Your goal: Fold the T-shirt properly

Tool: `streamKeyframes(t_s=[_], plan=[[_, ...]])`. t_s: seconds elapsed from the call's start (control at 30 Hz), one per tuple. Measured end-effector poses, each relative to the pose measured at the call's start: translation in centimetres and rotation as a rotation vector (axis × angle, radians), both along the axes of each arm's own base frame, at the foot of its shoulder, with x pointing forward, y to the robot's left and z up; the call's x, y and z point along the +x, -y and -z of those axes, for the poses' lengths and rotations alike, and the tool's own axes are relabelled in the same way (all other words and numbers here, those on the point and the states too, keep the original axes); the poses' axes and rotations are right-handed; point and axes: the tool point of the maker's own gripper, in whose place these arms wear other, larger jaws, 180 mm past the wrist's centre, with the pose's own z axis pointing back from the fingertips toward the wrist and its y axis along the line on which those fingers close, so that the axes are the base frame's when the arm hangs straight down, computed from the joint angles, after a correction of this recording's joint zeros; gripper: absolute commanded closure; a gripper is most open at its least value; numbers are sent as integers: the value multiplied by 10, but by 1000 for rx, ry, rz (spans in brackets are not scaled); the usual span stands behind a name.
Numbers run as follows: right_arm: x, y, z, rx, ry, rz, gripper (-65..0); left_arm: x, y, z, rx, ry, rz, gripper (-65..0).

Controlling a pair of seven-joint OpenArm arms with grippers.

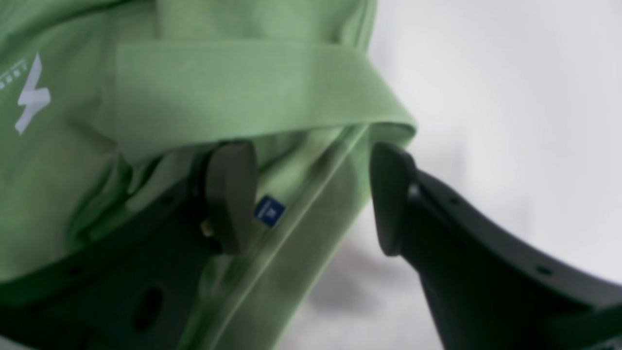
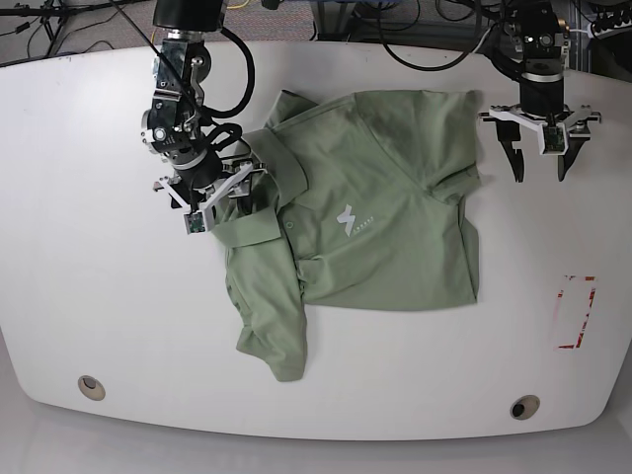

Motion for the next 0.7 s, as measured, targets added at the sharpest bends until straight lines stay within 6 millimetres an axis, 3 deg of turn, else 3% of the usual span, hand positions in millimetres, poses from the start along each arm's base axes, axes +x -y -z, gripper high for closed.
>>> streamKeyframes(t_s=[0.27,0.43,0.7], plan=[[-24,13,18,-5,-51,62,-343,1,1,-1,-2,7,4,-376],[-25,24,18,1,-45,92,-339,-3,1,2,-1,-6,4,-370],[-17,72,26,5,-35,210,-336,-10,2,8,-10,-30,7,-367]])
